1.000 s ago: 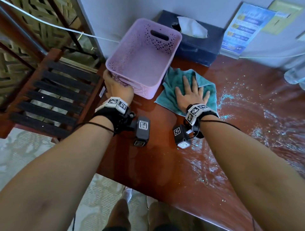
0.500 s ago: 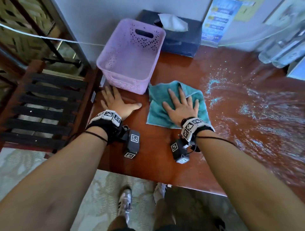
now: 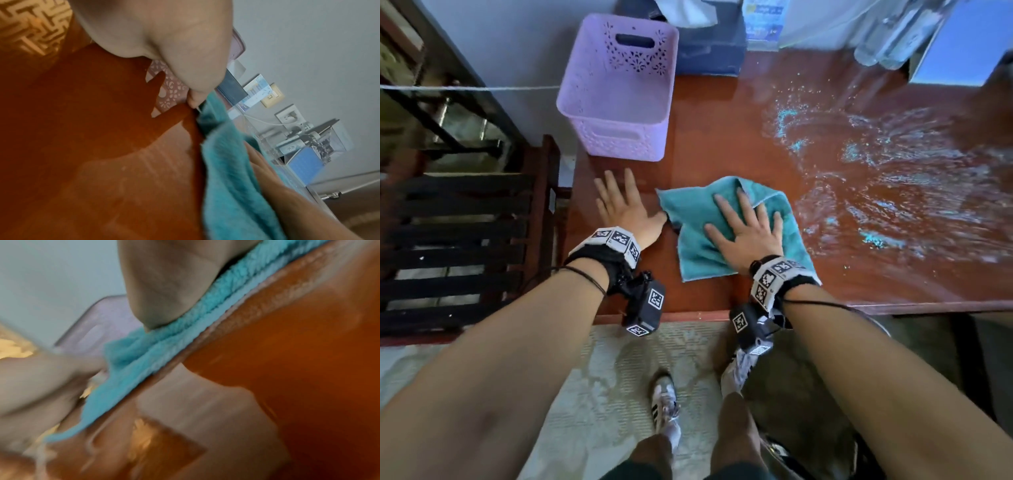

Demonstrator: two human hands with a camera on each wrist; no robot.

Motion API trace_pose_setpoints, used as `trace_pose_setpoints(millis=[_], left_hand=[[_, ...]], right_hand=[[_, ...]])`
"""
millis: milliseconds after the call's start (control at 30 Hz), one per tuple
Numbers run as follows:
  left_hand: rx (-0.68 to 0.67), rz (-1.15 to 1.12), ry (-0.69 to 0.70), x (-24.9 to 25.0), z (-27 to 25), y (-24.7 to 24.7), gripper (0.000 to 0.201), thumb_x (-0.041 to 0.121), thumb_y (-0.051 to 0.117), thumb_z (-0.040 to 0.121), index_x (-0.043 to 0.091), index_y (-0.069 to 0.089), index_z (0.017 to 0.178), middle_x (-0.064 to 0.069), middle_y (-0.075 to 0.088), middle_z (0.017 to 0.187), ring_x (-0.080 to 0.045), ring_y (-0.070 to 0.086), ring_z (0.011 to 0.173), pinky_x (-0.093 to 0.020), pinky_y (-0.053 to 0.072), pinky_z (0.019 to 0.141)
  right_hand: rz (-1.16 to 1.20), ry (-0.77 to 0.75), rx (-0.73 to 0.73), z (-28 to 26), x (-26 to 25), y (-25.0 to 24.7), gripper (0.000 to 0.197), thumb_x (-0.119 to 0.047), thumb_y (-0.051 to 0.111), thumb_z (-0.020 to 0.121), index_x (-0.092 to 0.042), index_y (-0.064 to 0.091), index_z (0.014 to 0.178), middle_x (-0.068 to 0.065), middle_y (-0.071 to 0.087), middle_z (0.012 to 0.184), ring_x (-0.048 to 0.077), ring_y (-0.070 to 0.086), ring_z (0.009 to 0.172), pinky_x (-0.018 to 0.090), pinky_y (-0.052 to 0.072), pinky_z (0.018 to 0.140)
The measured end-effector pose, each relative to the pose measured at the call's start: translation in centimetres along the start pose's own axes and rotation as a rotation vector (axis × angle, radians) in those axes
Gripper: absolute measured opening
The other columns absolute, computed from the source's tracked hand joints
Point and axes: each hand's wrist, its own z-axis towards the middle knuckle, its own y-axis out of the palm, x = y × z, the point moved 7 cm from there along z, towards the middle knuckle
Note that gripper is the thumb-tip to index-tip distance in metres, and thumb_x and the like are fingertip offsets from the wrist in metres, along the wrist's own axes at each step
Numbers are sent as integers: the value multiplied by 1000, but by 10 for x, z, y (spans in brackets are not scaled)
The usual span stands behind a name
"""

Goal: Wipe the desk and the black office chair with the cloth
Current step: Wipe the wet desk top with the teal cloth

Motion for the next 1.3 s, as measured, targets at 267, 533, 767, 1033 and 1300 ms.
trace_pose_setpoints(millis=[267,533,767,1033,1300], left_hand=[[-101,-39,70,-3,-24,4,84,40,55,93,14,3,154,-8,-6,161,-27,-12,147,-42,-5,118],[-53,-28,84,-8,-30,4,74,32,54,94,7,16,152,-6,2,161,-25,-5,148,-42,-1,119],[-128,-6,270,73,-56,32,67,40,48,95,26,17,152,1,-5,162,-26,-12,147,-52,-7,116],[-188,134,239,82,-60,60,63,38,39,98,26,12,154,2,-6,162,-25,-13,147,-49,-6,118],[-195,261,257,131,-86,88,71,56,30,95,29,-1,153,-10,-26,157,-28,-29,142,-54,-14,114]], right_hand=[[112,439,102,-38,29,10,67,-65,20,91,-43,2,151,-4,-11,161,28,-8,147,58,-7,115],[-6,37,125,-64,-6,25,63,-74,19,87,-56,3,146,-16,-5,160,21,1,148,49,-7,118],[197,620,190,-69,125,4,67,-70,16,88,-47,0,150,-7,-7,162,23,-6,148,54,-5,117],[-15,52,192,-88,46,23,61,-67,20,91,-52,6,148,-14,-3,161,19,-5,148,49,-7,118],[151,606,244,-107,200,0,70,-70,16,90,-40,-1,152,-1,-8,162,21,-9,148,47,-5,119]])
